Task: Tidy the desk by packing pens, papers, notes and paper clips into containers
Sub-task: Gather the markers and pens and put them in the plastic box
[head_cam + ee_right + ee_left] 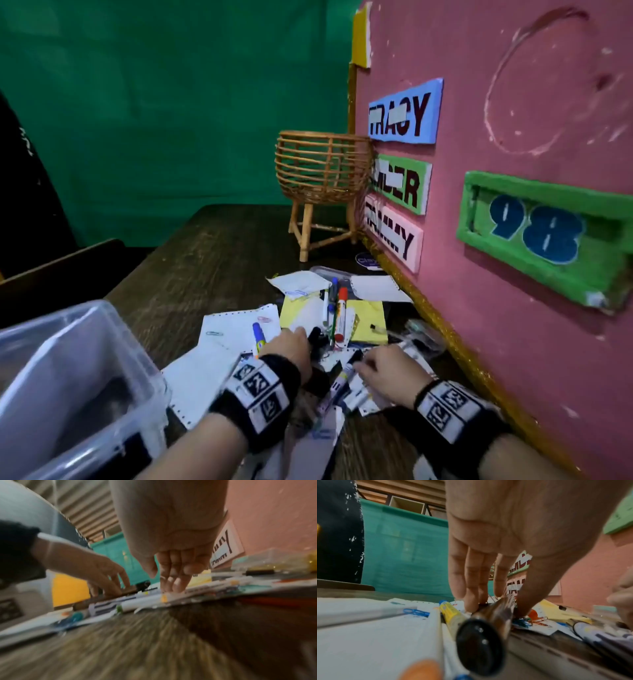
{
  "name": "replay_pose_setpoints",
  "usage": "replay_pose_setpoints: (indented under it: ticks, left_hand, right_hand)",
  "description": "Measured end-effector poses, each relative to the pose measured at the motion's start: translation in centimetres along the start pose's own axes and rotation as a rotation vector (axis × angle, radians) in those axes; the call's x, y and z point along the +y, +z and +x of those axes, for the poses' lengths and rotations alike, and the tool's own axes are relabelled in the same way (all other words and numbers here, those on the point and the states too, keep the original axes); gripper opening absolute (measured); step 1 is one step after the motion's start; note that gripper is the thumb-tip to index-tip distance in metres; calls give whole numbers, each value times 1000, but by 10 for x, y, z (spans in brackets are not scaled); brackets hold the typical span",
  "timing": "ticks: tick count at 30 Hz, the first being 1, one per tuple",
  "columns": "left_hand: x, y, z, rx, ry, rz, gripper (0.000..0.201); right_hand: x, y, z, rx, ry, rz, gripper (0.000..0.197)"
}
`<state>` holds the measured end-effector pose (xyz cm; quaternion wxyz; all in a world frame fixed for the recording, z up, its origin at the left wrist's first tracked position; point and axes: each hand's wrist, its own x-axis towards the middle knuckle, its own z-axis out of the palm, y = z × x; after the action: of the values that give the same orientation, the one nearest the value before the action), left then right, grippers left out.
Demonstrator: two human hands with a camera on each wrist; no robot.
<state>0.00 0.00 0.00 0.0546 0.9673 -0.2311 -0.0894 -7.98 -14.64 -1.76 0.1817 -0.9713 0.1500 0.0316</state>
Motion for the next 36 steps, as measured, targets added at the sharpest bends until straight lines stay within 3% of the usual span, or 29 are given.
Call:
replay_pose_setpoints:
  ticks: [4,10,18,22,25,27,30,36]
  left_hand:
    - [9,-2,0,-6,-18,92,46]
    - [13,10,0,30,-14,104,49]
    - [17,5,-2,230,106,-60,38]
    - [20,11,-4,371,257,-363,36]
    - [25,15,-8,499,350,-602,15]
    - [28,15,-10,493,405,-666,7]
    - [33,13,-14,477,519,-703,12]
    - [35,8,-21,422,677,-646,9]
  right_hand:
    - [-13,8,-7,64,-95,-171,30]
    - [-17,13,-9,-43,-122,-223,45]
    - [-19,8,-14,41,-33,-199,15]
    - [-17,10,-10,264,28,29,23]
    - [-17,7,-8,432,61,180,38]
    - [-20,5,-8,475,-11,277,40]
    - [-23,3,-9,565,-95,392,35]
    - [-22,1,-11,635,-20,468,35]
